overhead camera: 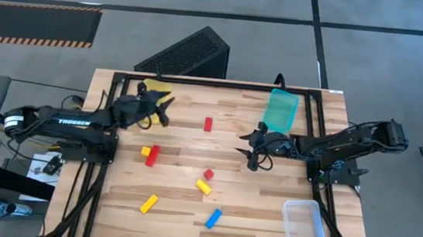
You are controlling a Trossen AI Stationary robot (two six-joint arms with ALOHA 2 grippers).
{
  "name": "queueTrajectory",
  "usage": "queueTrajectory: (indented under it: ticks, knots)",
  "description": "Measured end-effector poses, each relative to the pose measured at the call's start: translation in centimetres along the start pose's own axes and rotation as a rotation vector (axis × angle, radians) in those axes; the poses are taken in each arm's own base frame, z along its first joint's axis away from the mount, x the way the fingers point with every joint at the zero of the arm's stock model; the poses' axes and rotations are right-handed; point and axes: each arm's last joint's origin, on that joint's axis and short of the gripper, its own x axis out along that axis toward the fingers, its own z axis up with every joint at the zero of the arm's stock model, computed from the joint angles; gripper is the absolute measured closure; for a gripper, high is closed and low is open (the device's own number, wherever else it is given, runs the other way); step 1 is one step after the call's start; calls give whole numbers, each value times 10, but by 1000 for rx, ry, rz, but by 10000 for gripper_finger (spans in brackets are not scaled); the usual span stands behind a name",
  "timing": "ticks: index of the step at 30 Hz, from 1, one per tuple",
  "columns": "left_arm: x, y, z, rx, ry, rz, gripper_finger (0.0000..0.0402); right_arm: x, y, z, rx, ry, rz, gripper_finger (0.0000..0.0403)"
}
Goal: Sort & place blocks by color
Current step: Put the blue rectangular block into the yellow bin
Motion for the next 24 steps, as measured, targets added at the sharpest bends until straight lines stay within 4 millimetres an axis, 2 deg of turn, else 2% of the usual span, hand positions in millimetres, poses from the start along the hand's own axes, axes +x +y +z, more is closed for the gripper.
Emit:
queueTrajectory:
  ticks: [5, 12, 14, 19, 24]
  knots:
    - [-4, -5, 0, 2, -90, -203, 286, 0, 0, 4, 11, -39, 0, 154]
    - [-4, -2, -9, -37, -6, -109, 286, -1, -2, 20, 55, -203, -1, 154]
    - [-4, -3, -10, -51, 11, -133, 286, -1, -5, 21, 64, -215, -13, 154]
    - [-15, -25, -5, -22, -105, -522, 286, 0, -13, 22, 109, -220, -40, 154]
    - [-39, -51, -6, 32, -258, -634, 286, -8, 10, 33, 147, -341, 64, 154]
